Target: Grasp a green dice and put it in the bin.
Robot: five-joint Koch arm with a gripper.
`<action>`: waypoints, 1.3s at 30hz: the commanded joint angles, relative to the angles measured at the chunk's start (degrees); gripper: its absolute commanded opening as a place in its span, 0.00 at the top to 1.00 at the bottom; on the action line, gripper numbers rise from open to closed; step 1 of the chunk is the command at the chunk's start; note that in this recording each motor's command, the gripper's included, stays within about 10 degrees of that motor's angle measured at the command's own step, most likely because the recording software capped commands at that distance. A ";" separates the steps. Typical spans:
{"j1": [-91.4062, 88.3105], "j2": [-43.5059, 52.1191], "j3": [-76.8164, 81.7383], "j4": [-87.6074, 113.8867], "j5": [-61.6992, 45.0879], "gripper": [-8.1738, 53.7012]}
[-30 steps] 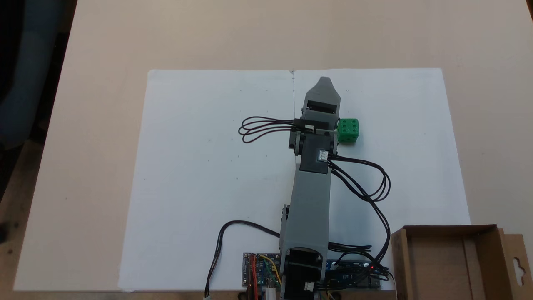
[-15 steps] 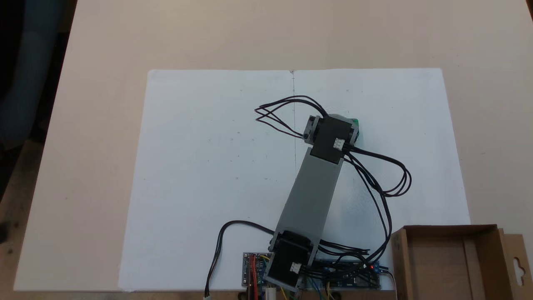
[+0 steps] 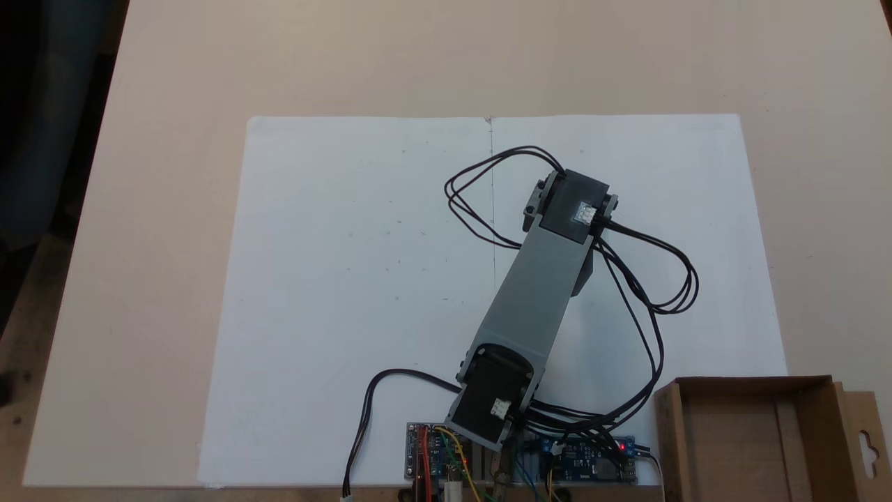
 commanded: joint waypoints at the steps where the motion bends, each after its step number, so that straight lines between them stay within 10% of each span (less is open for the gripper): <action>1: 0.70 -0.18 -4.22 -0.97 -5.54 0.16; 39: 0.62 -26.54 -10.46 -19.69 -4.39 0.17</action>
